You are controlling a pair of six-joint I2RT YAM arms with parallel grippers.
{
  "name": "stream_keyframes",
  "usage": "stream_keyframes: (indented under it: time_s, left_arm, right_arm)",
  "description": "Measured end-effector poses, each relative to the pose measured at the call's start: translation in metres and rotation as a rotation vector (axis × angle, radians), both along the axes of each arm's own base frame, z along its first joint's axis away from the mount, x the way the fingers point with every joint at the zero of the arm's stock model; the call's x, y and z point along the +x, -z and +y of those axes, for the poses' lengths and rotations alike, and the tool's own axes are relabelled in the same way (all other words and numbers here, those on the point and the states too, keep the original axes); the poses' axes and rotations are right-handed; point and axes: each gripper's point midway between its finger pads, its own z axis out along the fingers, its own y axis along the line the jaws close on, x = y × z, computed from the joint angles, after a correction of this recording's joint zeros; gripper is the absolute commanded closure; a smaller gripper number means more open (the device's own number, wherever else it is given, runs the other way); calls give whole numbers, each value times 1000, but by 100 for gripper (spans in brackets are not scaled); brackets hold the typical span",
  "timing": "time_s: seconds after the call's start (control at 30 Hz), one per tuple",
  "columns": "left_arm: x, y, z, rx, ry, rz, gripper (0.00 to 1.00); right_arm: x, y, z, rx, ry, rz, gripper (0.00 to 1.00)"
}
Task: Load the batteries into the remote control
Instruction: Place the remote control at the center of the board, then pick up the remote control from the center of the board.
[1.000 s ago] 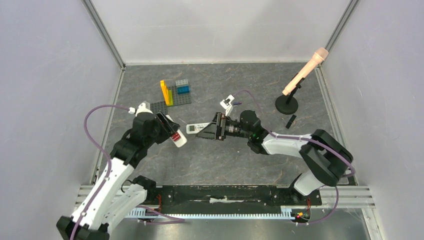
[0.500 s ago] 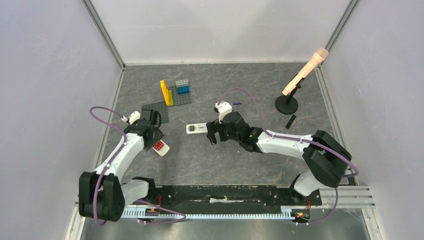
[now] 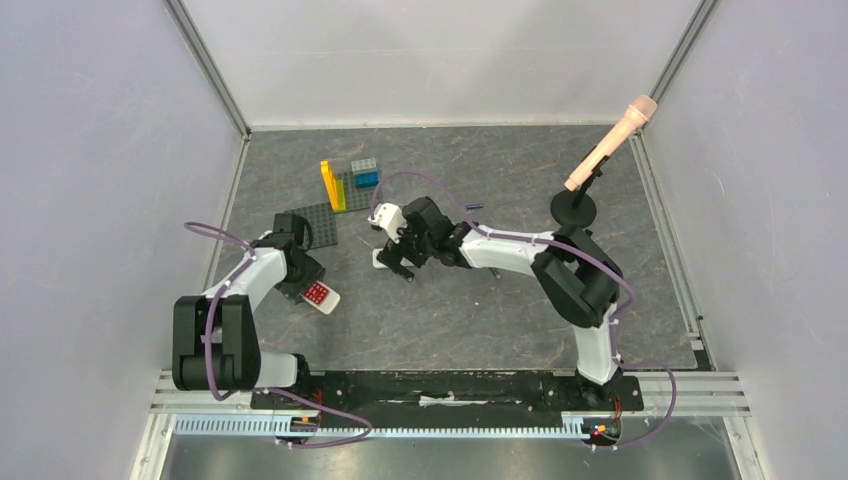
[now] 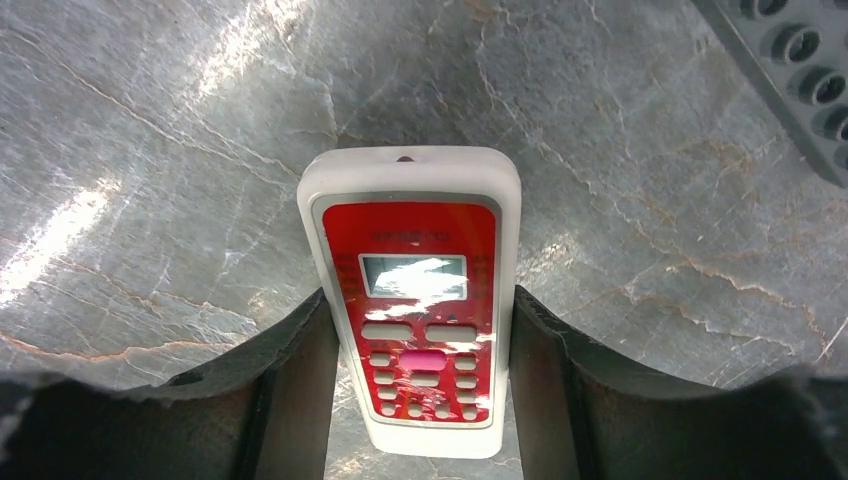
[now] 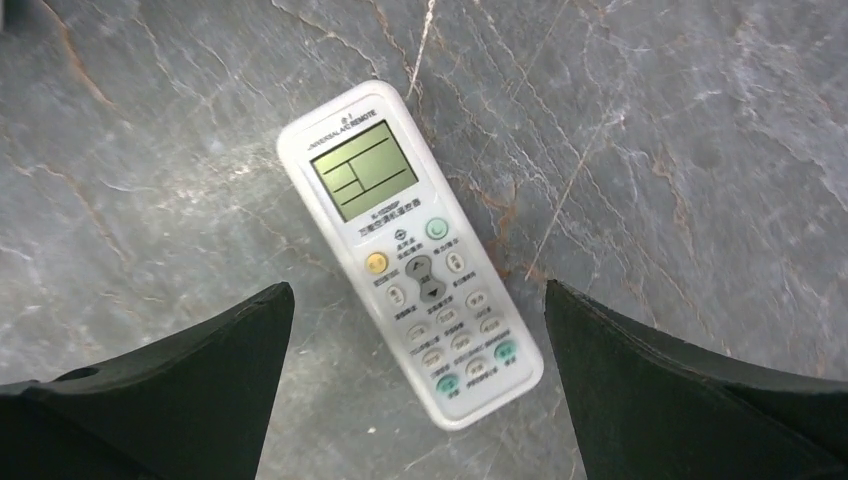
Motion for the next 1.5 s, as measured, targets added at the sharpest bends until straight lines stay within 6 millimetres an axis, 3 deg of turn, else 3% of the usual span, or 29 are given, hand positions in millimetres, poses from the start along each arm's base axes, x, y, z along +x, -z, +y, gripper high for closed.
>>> stream_keyframes:
  time_s: [0.13, 0.23, 0.33, 0.47, 0.63, 0.73, 0.8, 0.93, 1.1, 1.3, 1.5]
  left_arm:
    - [3, 1, 2, -22, -20, 39, 53]
    - [3, 2, 2, -34, -31, 61, 48]
    - [4, 3, 2, -43, -51, 71, 44]
    - [4, 3, 3, -45, -65, 92, 31]
    - [6, 3, 4, -48, -77, 102, 26]
    - [7, 3, 4, -49, -82, 106, 24]
    - [7, 3, 4, -50, -90, 105, 23]
    - [7, 1, 4, -48, -105, 98, 22]
    - [-6, -10, 3, -49, -109, 62, 21]
    - [-17, -56, -7, -99, -88, -162, 21]
    - [-18, -98, -15, -127, -14, -344, 21]
  right_arm:
    - [14, 20, -2, -56, -57, 23, 2]
    - [20, 32, -6, -89, -89, 47, 2]
    - [28, 31, -3, -116, -120, 52, 4]
    - [29, 34, 2, -143, -167, 80, 10]
    - [26, 36, 3, -153, -196, 105, 27]
    - [24, 36, 4, -151, -207, 115, 54]
    - [21, 37, 4, -155, -202, 124, 63]
    - [22, 35, 2, -138, -159, 115, 69]
    - [16, 33, -6, -102, -65, 140, 66]
    - [9, 8, -6, 14, 87, 241, 67]
    - [-12, -59, -8, 274, 184, 381, 68]
